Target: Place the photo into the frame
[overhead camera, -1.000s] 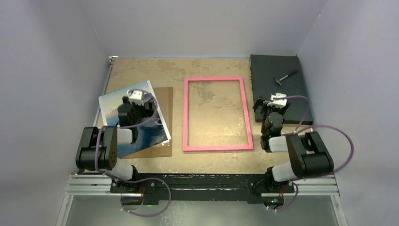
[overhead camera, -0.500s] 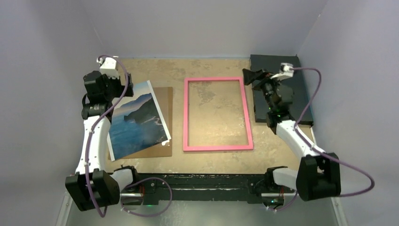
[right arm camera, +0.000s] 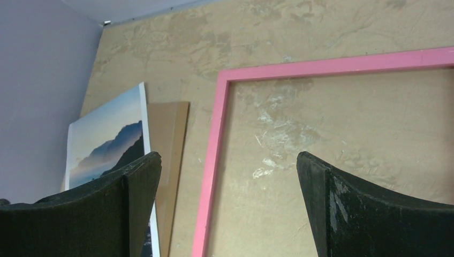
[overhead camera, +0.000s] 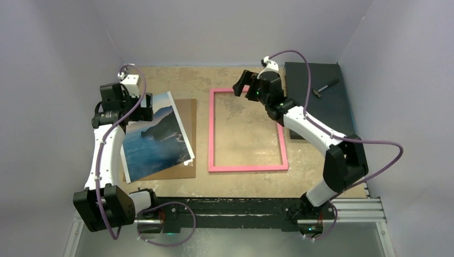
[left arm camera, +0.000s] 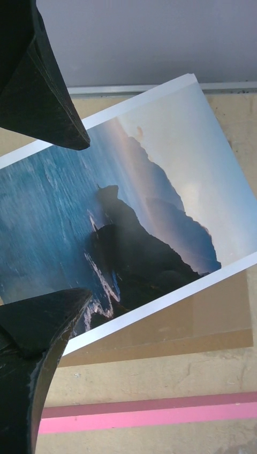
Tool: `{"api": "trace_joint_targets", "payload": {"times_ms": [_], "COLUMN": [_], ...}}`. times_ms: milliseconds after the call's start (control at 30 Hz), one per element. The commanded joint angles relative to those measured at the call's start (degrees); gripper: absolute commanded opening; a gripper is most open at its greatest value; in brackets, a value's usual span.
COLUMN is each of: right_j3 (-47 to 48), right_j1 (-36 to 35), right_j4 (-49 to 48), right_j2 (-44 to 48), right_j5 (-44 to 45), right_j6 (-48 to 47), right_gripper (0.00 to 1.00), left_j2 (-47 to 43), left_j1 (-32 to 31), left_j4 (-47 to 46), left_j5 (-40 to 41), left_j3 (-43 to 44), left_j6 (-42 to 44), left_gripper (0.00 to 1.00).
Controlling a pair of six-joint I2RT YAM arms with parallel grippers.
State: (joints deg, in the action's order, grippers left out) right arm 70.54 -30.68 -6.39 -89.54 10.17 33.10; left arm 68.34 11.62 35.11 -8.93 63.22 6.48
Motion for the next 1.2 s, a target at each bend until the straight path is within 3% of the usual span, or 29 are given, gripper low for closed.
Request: {"api": "trace_joint_targets", "payload": {"times_ms": [0,133,267,400,500,867,1067,1167], "right_j3": [4.6,13.2,14.6,19.9,18.9,19.4,22.0,23.6], "right_j1": [1.5,-7.6,-14.3,-15.3,-16.1,-22.2,-23.3,-23.6], "right_j4": [2.7,16.0,14.3,16.5,15.6,18.3,20.9,22.9], "right_j2": [-3.8,-11.9,-15.2,-17.6,-18.1,-27.5,-31.7,-34.6], "right_j5": [-6.0,12.4,19.3,18.8,18.2,19.3,25.3,26.9], "right_j6": [-3.3,-6.7,-9.5,-9.4,-7.6,-0.7,3.6,5.9], "right_gripper": [0.99,0.99,0.99,0.99,0.99,0.73,0.77,0.74], "left_j2": [-1.1,-1.1,-1.1,1.0,2.3,2.9,4.1,4.9], "left_j1": [0.4,0.4,0.8,1.2,1.4,1.6,1.6,1.6], "left_j4": [0.9,-0.5,-2.1,1.3,2.8,5.3,6.0,5.9], "left_j5": [0.5,-0.2,-0.7,-3.5,-3.4,-4.0,-4.8,-4.6], "left_j3": [3.2,2.9,3.7,7.2,8.2,6.4,6.6,6.5], "left_j6": [1.2,2.2,2.1,2.3,2.1,1.8,0.9,0.4], "left_gripper": [1.0,0.98,1.0,1.0,1.0,1.0,1.0,1.0]}}
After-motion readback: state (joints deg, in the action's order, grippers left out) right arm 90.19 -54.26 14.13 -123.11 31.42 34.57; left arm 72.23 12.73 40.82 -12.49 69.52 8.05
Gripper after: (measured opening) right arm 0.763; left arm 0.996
